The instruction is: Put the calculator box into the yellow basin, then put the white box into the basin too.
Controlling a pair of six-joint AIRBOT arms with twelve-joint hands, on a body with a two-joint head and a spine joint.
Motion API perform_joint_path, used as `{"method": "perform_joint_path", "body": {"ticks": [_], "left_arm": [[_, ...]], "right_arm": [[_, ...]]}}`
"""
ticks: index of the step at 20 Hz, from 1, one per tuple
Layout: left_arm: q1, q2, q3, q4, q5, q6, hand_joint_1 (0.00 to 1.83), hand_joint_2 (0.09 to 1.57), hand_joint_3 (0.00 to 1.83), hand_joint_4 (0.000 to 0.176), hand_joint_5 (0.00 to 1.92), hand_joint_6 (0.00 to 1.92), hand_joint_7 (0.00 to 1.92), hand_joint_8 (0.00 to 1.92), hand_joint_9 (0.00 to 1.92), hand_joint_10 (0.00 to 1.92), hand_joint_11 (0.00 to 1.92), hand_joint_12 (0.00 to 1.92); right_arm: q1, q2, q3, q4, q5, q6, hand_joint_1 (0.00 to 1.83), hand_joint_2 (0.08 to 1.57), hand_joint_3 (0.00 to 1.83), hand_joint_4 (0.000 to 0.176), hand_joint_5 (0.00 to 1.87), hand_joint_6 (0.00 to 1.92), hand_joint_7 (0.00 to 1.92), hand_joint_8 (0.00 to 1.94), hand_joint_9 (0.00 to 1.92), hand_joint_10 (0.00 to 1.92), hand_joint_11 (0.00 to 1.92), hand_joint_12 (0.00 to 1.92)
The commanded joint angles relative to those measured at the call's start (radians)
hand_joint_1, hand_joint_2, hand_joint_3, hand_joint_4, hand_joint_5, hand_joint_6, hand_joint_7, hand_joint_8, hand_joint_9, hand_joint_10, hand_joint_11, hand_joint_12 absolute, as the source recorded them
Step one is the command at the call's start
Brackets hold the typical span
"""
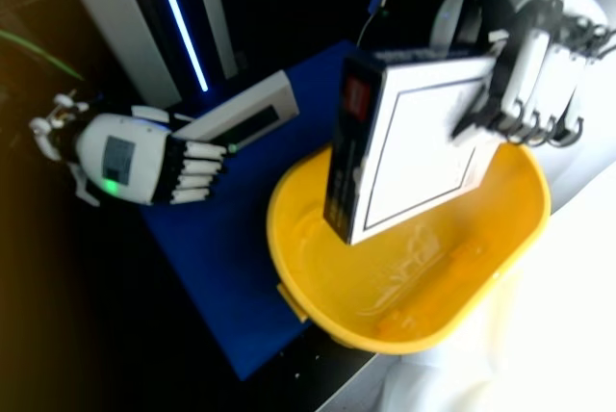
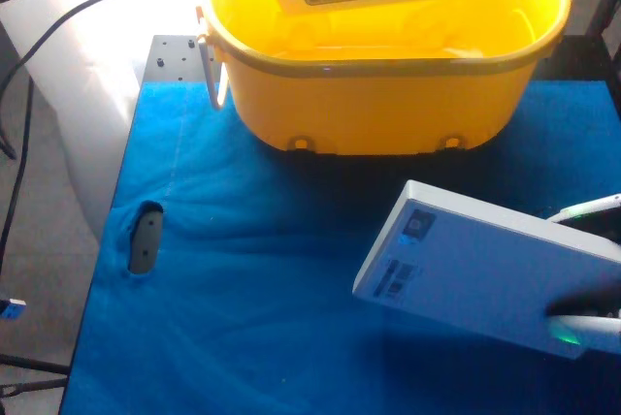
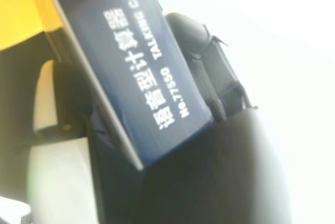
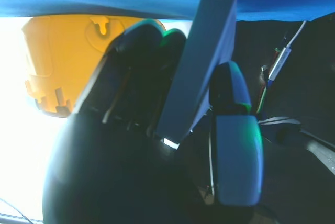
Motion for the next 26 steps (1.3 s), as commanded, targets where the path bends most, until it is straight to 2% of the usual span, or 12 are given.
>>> {"method": "perform_joint_path", "body": {"ticks": [1,4,5,8,10,11,14,20,23,24,25,26], "left_arm": [[-0.003,0.000,0.003,-0.017,-0.105,-0.002,1.22,1.19,0.00,0.000,0.83,1.15,0.82,1.31,0.66,1.31,0.38,1.78],[0.002,0.002,0.005,-0.025,-0.104,-0.002,1.03,1.21,0.00,0.000,0.78,1.28,0.72,0.73,0.60,1.00,0.33,1.69],[0.002,0.002,0.007,-0.027,-0.102,-0.002,0.88,1.04,0.00,0.000,0.52,0.62,0.55,0.40,0.27,0.88,0.02,1.66],[0.007,0.002,0.012,-0.037,-0.102,-0.002,0.83,0.96,0.00,0.000,0.49,0.25,0.47,0.10,0.19,0.61,0.00,1.50],[0.009,0.007,0.013,-0.047,-0.103,0.000,0.78,0.91,0.00,0.035,0.41,0.05,0.32,0.00,0.14,0.33,0.00,1.22],[0.011,0.010,0.013,-0.054,-0.104,0.005,0.76,0.90,0.00,0.063,0.34,0.01,0.21,0.00,0.11,0.14,0.00,0.86],[0.014,0.020,0.011,-0.077,-0.111,0.019,0.71,0.87,0.00,0.094,0.30,0.00,0.16,0.00,0.08,0.08,0.00,0.72],[0.018,0.104,-0.047,-0.138,-0.211,0.024,0.59,0.95,0.01,0.026,0.36,0.02,0.28,0.02,0.18,0.06,0.00,0.71],[0.016,0.145,-0.075,-0.157,-0.257,0.024,0.54,0.98,0.01,0.016,0.39,0.01,0.33,0.01,0.20,0.04,0.00,0.75],[0.008,0.175,-0.094,-0.165,-0.283,0.024,0.55,0.99,0.00,0.017,0.43,0.02,0.35,0.01,0.24,0.03,0.00,0.73],[0.002,0.198,-0.111,-0.168,-0.304,0.024,0.60,0.99,0.00,0.036,0.46,0.02,0.35,0.00,0.26,0.03,0.00,0.80],[-0.009,0.222,-0.127,-0.168,-0.317,0.026,0.66,1.00,0.00,0.018,0.48,0.02,0.33,0.00,0.25,0.02,0.00,0.85]], "right_arm": [[0.019,-0.007,0.001,-0.026,-0.108,0.015,1.22,1.13,0.00,0.000,0.96,0.99,0.97,1.13,0.99,1.22,0.91,1.61],[0.025,-0.006,0.001,-0.032,-0.108,0.019,1.22,1.13,0.00,0.000,0.94,1.03,0.97,1.11,1.02,1.20,0.94,1.61],[0.028,-0.006,0.002,-0.033,-0.108,0.021,1.22,1.13,0.00,0.006,0.95,1.03,0.96,1.13,1.00,1.22,0.93,1.62],[0.039,-0.002,0.004,-0.036,-0.110,0.024,1.21,1.13,0.00,0.015,0.94,1.06,0.95,1.11,0.99,1.17,0.91,1.57],[0.047,0.003,0.003,-0.036,-0.118,0.027,1.22,1.13,0.00,0.000,0.94,1.02,0.99,1.09,1.04,1.14,0.95,1.54],[0.047,0.006,0.003,-0.036,-0.130,0.030,1.24,1.11,0.00,0.000,0.98,0.92,1.02,1.08,1.05,1.13,0.95,1.53],[0.047,0.012,0.002,-0.036,-0.154,0.041,1.24,1.11,0.00,0.000,0.97,0.93,1.03,1.08,1.04,1.14,0.93,1.55],[0.044,0.065,-0.044,-0.036,-0.259,0.051,1.21,1.14,0.00,0.000,0.89,1.06,0.97,1.13,0.95,1.02,0.81,1.42],[0.040,0.087,-0.063,-0.036,-0.288,0.051,1.20,1.17,0.00,0.000,0.85,1.10,0.92,1.23,0.91,1.07,0.78,1.46],[0.039,0.099,-0.073,-0.036,-0.313,0.051,1.23,1.12,0.00,0.000,0.95,0.96,1.03,1.06,1.01,1.05,0.90,1.43],[0.039,0.110,-0.081,-0.036,-0.335,0.051,1.23,1.11,0.00,0.000,0.99,0.90,1.02,1.04,1.03,0.94,0.91,1.35],[0.039,0.120,-0.088,-0.036,-0.355,0.050,1.24,1.11,0.00,0.000,1.01,0.81,1.02,1.09,1.05,0.91,0.92,1.31]]}}
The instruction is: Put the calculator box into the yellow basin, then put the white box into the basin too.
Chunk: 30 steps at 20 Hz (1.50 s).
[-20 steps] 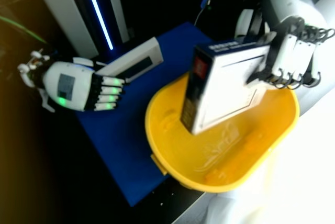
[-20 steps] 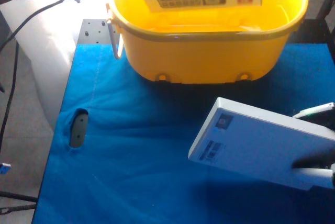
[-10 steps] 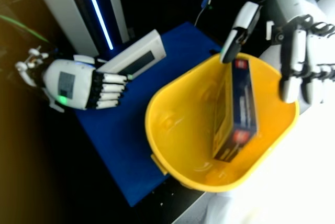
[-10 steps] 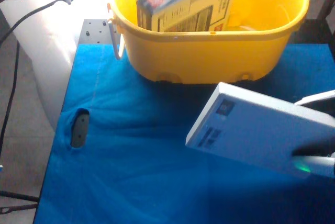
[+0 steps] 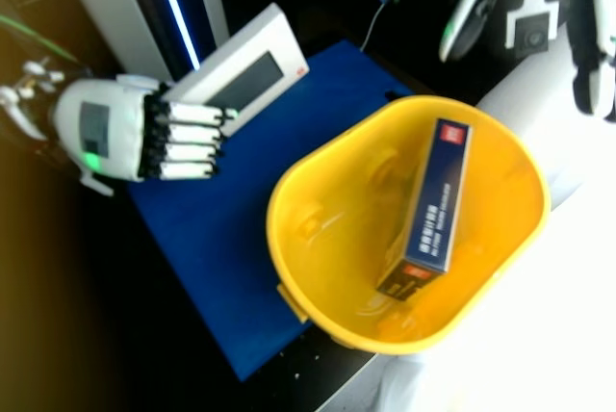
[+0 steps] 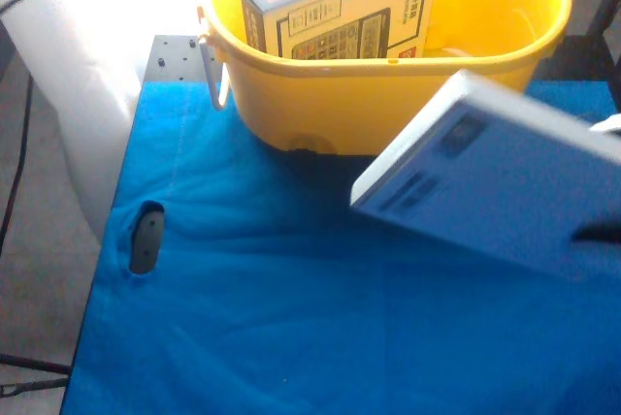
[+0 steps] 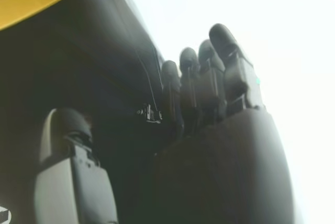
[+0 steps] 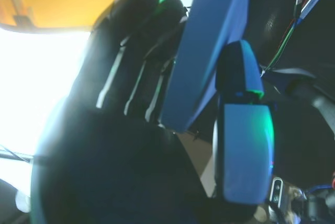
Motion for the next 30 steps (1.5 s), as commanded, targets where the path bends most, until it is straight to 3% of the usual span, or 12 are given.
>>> {"method": "perform_joint_path", "body": {"ticks": [1,3,4,8,10,13,15,20,26,30], "left_arm": [[-0.022,0.010,-0.003,-0.023,-0.146,0.011,0.66,1.00,0.00,0.005,0.51,0.02,0.35,0.00,0.26,0.02,0.00,0.90],[-0.025,0.039,-0.017,-0.064,-0.148,0.054,0.66,1.02,0.00,0.000,0.57,0.03,0.41,0.01,0.31,0.03,0.00,1.08],[-0.023,0.058,-0.033,-0.069,-0.172,0.054,0.69,1.04,0.01,0.000,0.58,0.03,0.39,0.00,0.30,0.02,0.00,1.05],[-0.027,0.158,-0.132,-0.065,-0.306,0.055,0.71,1.09,0.00,0.000,0.60,0.03,0.48,0.02,0.43,0.08,0.00,1.35],[-0.047,0.210,-0.168,-0.060,-0.357,0.055,0.69,1.09,0.00,0.000,0.51,0.00,0.48,0.02,0.44,0.08,0.00,1.37],[-0.054,0.245,-0.175,-0.069,-0.390,0.055,0.77,1.06,0.00,0.000,0.54,0.01,0.52,0.02,0.47,0.12,0.00,1.46],[-0.037,0.265,-0.182,-0.094,-0.416,0.061,0.71,1.10,0.01,0.000,0.53,0.01,0.52,0.02,0.48,0.13,0.00,1.46],[-0.024,0.264,-0.189,-0.141,-0.422,0.132,0.70,1.08,0.00,0.000,0.49,0.00,0.50,0.00,0.47,0.14,0.00,1.46],[-0.005,0.240,-0.183,-0.212,-0.393,0.237,0.76,1.13,0.01,0.000,0.59,0.03,0.49,0.00,0.44,0.16,0.00,1.44],[-0.001,0.205,-0.164,-0.225,-0.384,0.249,0.77,1.13,0.00,0.000,0.67,0.01,0.54,0.00,0.31,0.60,0.00,1.48]], "right_arm": [[0.007,0.006,-0.007,-0.034,-0.162,0.015,1.25,1.10,0.00,0.000,1.03,0.76,1.03,1.09,1.07,0.89,0.94,1.29],[0.007,0.030,-0.023,-0.034,-0.214,0.002,1.24,1.10,0.00,0.000,1.00,0.83,1.04,1.06,1.06,0.87,0.91,1.28],[0.007,0.038,-0.029,-0.034,-0.240,-0.016,1.25,1.10,0.00,0.000,1.01,0.79,1.03,1.09,1.06,0.87,0.91,1.28],[0.032,0.055,-0.026,-0.034,-0.272,-0.029,1.25,1.11,0.00,0.000,0.98,0.83,1.05,1.06,1.07,0.86,0.91,1.28],[0.044,0.069,-0.029,-0.034,-0.289,-0.033,1.24,1.11,0.00,0.000,1.00,0.80,1.03,1.10,1.07,0.86,0.91,1.28],[0.048,0.090,-0.038,-0.034,-0.289,-0.033,1.24,1.11,0.00,0.000,1.01,0.80,1.03,1.09,1.07,0.86,0.91,1.28],[0.062,0.095,-0.032,-0.034,-0.289,-0.033,1.24,1.10,0.00,0.000,1.00,0.83,1.04,1.05,1.07,0.86,0.91,1.28],[0.133,0.096,0.010,-0.014,-0.289,-0.033,1.25,1.11,0.00,0.000,0.98,0.83,1.05,1.06,1.07,0.85,0.91,1.28],[0.188,0.100,0.059,0.013,-0.289,-0.033,1.24,1.11,0.00,0.000,1.00,0.80,1.03,1.10,1.07,0.85,0.91,1.28],[0.202,0.115,0.093,0.047,-0.289,-0.054,1.24,1.10,0.00,0.000,1.00,0.84,1.04,1.06,1.07,0.85,0.91,1.28]]}}
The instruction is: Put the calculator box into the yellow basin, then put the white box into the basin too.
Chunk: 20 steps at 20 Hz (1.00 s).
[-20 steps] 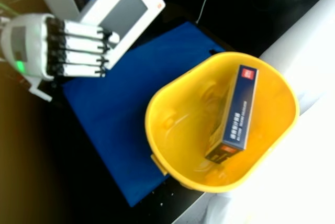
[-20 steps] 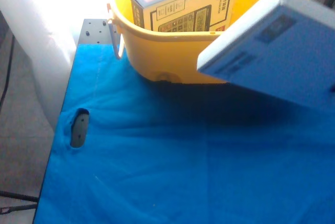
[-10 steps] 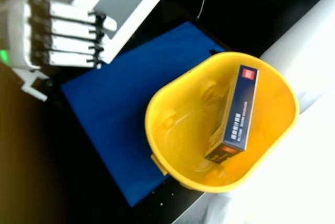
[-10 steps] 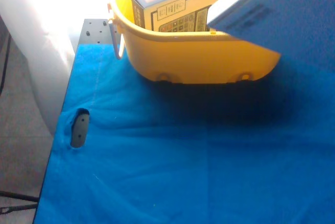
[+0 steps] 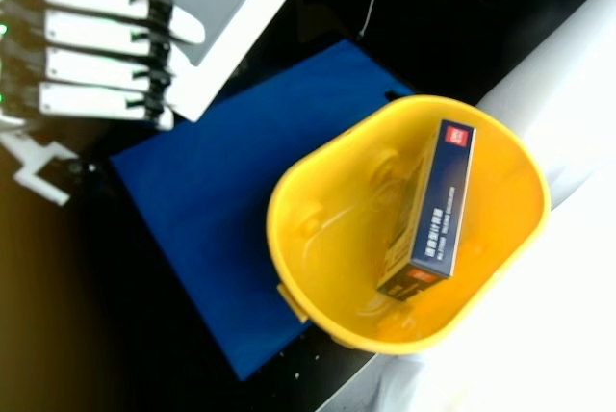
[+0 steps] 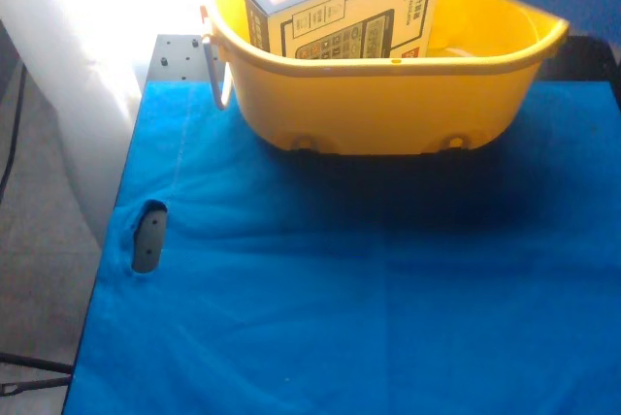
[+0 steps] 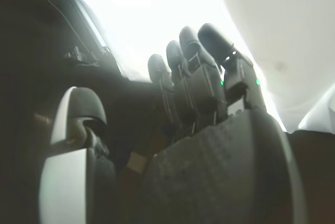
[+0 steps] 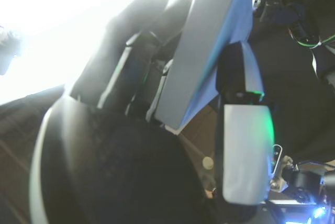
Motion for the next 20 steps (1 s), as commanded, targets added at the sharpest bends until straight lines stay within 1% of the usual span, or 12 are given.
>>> {"method": "perform_joint_path", "body": {"ticks": [1,4,5,7,11,12,13,14,16,18,19,20], "left_arm": [[-0.006,-0.014,0.008,-0.001,-0.114,-0.002,0.76,1.13,0.00,0.000,0.66,0.01,0.55,0.01,0.30,0.62,0.00,1.48],[-0.006,-0.048,0.023,-0.004,-0.109,-0.002,0.76,1.13,0.00,0.000,0.71,0.02,0.56,0.01,0.30,0.62,0.00,1.40],[-0.005,-0.056,0.029,-0.004,-0.105,-0.002,0.77,1.14,0.00,0.000,0.73,0.03,0.56,0.01,0.30,0.62,0.00,1.40],[-0.003,-0.067,0.036,-0.004,-0.100,-0.002,0.77,1.13,0.00,0.000,0.71,0.02,0.54,0.00,0.29,0.55,0.00,1.33],[0.011,-0.066,0.038,-0.014,-0.102,-0.002,0.83,1.14,0.00,0.000,0.76,0.04,0.49,0.00,0.27,0.53,0.00,1.34],[0.018,-0.065,0.040,-0.018,-0.103,-0.002,0.84,1.14,0.00,0.000,0.79,0.06,0.42,0.00,0.24,0.46,0.00,1.31],[0.020,-0.068,0.043,-0.018,-0.103,-0.002,0.83,1.15,0.00,0.000,0.78,0.06,0.40,0.00,0.24,0.39,0.00,1.29],[0.021,-0.075,0.045,-0.018,-0.101,-0.002,0.82,1.14,0.00,0.000,0.77,0.07,0.40,0.00,0.24,0.33,0.00,1.27],[0.020,-0.091,0.052,-0.018,-0.100,-0.002,0.82,1.12,0.00,0.000,0.74,0.06,0.44,0.01,0.28,0.33,0.00,1.29],[0.022,-0.095,0.056,-0.018,-0.097,-0.002,0.80,1.11,0.00,0.000,0.71,0.04,0.44,0.01,0.29,0.32,0.00,1.33],[0.025,-0.094,0.056,-0.018,-0.095,-0.002,0.79,1.11,0.00,0.000,0.71,0.04,0.47,0.02,0.31,0.33,0.00,1.35],[0.025,-0.095,0.057,-0.018,-0.093,-0.002,0.79,1.11,0.00,0.000,0.70,0.04,0.50,0.03,0.34,0.34,0.00,1.39]], "right_arm": [[0.017,0.004,0.015,0.032,-0.115,-0.007,1.24,1.11,0.00,0.000,1.00,0.80,1.03,1.10,1.07,0.85,0.91,1.28],[0.021,0.003,0.047,0.058,-0.114,-0.012,1.24,1.10,0.00,0.000,1.03,0.79,1.03,1.07,1.07,0.85,0.91,1.28],[0.026,0.003,0.056,0.065,-0.108,-0.020,1.24,1.10,0.00,0.000,0.99,0.83,1.05,1.06,1.07,0.85,0.91,1.28],[0.066,0.003,0.074,0.066,-0.065,-0.035,1.24,1.11,0.00,0.000,1.00,0.80,1.03,1.10,1.07,0.85,0.91,1.28],[0.304,-0.042,0.143,-0.060,0.151,-0.036,1.25,1.10,0.00,0.000,0.99,0.83,1.05,1.06,1.07,0.85,0.91,1.28],[0.342,-0.065,0.164,-0.060,0.195,-0.036,1.24,1.10,0.00,0.000,1.00,0.83,1.04,1.06,1.07,0.85,0.91,1.28],[0.354,-0.074,0.177,-0.060,0.208,-0.038,1.25,1.10,0.00,0.000,1.01,0.79,1.03,1.09,1.07,0.85,0.91,1.28],[0.360,-0.076,0.182,-0.060,0.214,-0.039,1.24,1.11,0.00,0.000,0.98,0.83,1.04,1.07,1.07,0.85,0.91,1.28],[0.395,-0.086,0.202,-0.060,0.269,-0.047,1.24,1.11,0.00,0.000,1.00,0.80,1.03,1.10,1.07,0.85,0.91,1.28],[0.459,-0.111,0.211,-0.060,0.354,-0.126,1.24,1.10,0.00,0.000,1.00,0.83,1.04,1.06,1.07,0.85,0.91,1.28],[0.482,-0.125,0.213,-0.060,0.382,-0.156,1.24,1.10,0.00,0.000,1.03,0.79,1.03,1.07,1.07,0.85,0.91,1.28],[0.502,-0.140,0.222,-0.060,0.411,-0.171,1.24,1.10,0.00,0.000,0.99,0.83,1.05,1.06,1.07,0.85,0.91,1.28]]}}
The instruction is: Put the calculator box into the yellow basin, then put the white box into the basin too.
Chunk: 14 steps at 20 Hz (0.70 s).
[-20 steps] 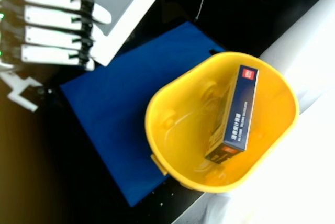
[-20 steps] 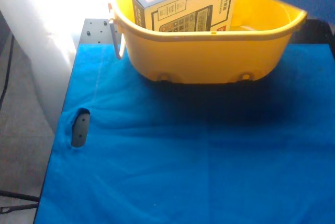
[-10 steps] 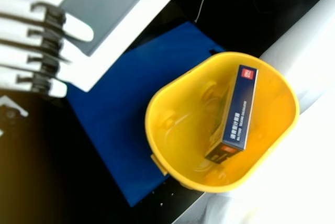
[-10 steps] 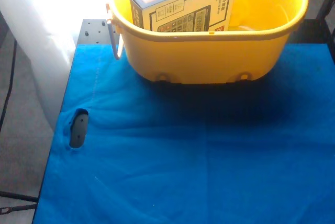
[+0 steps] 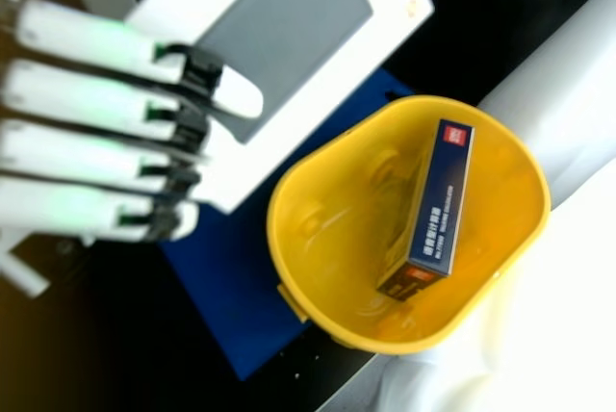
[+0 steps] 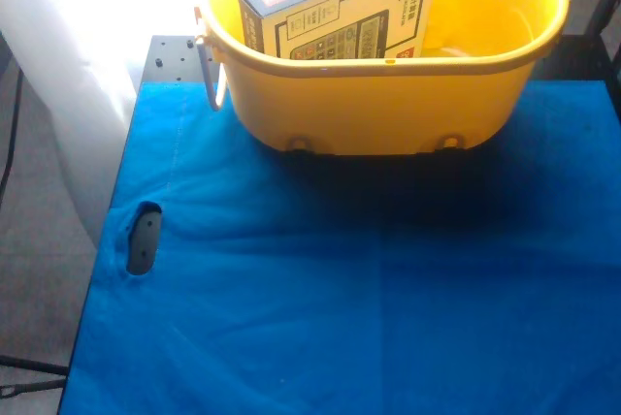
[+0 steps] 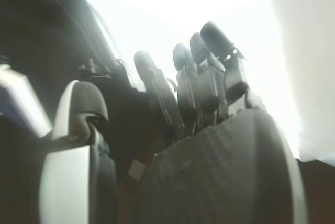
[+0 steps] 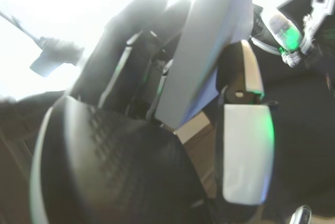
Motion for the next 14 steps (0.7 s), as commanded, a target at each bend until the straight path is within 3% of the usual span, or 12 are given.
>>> {"method": "perform_joint_path", "body": {"ticks": [1,7,8,9,10,11,12,13,14], "left_arm": [[-0.009,0.001,0.001,-0.002,-0.116,-0.005,0.79,1.11,0.00,0.000,0.71,0.04,0.50,0.03,0.33,0.34,0.00,1.40],[-0.003,-0.011,0.008,-0.002,-0.109,-0.005,0.76,1.09,0.00,0.000,0.72,0.05,0.49,0.02,0.28,0.33,0.00,1.35],[-0.003,-0.012,0.008,-0.002,-0.108,-0.005,0.75,1.10,0.00,0.000,0.71,0.04,0.49,0.02,0.28,0.33,0.00,1.35],[-0.004,-0.015,0.010,-0.002,-0.108,-0.005,0.82,1.11,0.00,0.000,0.70,0.04,0.47,0.00,0.27,0.32,0.00,1.35],[-0.003,-0.017,0.011,-0.002,-0.108,-0.005,0.77,1.10,0.00,0.000,0.69,0.03,0.47,0.01,0.26,0.32,0.00,1.34],[-0.001,-0.017,0.011,-0.002,-0.109,-0.005,0.76,1.07,0.00,0.000,0.66,0.02,0.49,0.01,0.29,0.33,0.00,1.38],[0.002,-0.018,0.013,-0.002,-0.110,-0.005,0.75,1.09,0.00,0.000,0.69,0.03,0.54,0.03,0.34,0.35,0.00,1.44],[0.007,-0.019,0.014,-0.003,-0.113,-0.006,0.74,1.09,0.00,0.000,0.70,0.03,0.53,0.02,0.33,0.35,0.00,1.46],[0.007,-0.023,0.015,-0.003,-0.113,-0.006,0.75,1.08,0.00,0.000,0.72,0.04,0.53,0.02,0.33,0.35,0.00,1.43]], "right_arm": [[0.020,-0.001,0.009,-0.034,-0.065,0.000,1.24,1.10,0.00,0.000,1.00,0.84,1.04,1.06,1.07,0.85,0.91,1.28],[0.106,-0.067,0.064,-0.034,0.053,-0.019,1.24,1.11,0.00,0.000,1.00,0.80,1.03,1.10,1.07,0.85,0.91,1.28],[0.107,-0.068,0.064,-0.034,0.055,-0.020,1.23,1.05,0.00,0.000,1.27,0.55,1.74,1.53,1.75,1.46,1.72,1.60],[0.107,-0.069,0.065,-0.034,0.066,-0.023,1.20,1.17,0.00,0.000,0.96,1.00,1.02,1.35,0.95,1.41,0.95,1.59],[0.107,-0.072,0.065,-0.034,0.078,-0.028,1.19,1.23,0.00,0.000,0.88,1.23,0.68,1.43,0.46,1.32,0.30,1.82],[0.107,-0.075,0.065,-0.034,0.085,-0.034,1.18,1.21,0.00,0.000,0.83,1.19,0.78,1.39,0.70,1.38,0.52,1.79],[0.108,-0.085,0.064,-0.034,0.105,-0.063,1.32,1.19,0.00,0.000,0.78,1.27,0.82,1.19,0.79,1.41,0.62,1.62],[0.110,-0.096,0.064,-0.034,0.116,-0.081,1.21,1.20,0.00,0.000,0.85,1.20,0.80,1.28,0.73,1.30,0.57,1.67],[0.115,-0.107,0.065,-0.034,0.120,-0.094,1.18,1.22,0.00,0.000,0.83,1.30,0.76,1.27,0.68,1.16,0.50,1.63]]}}
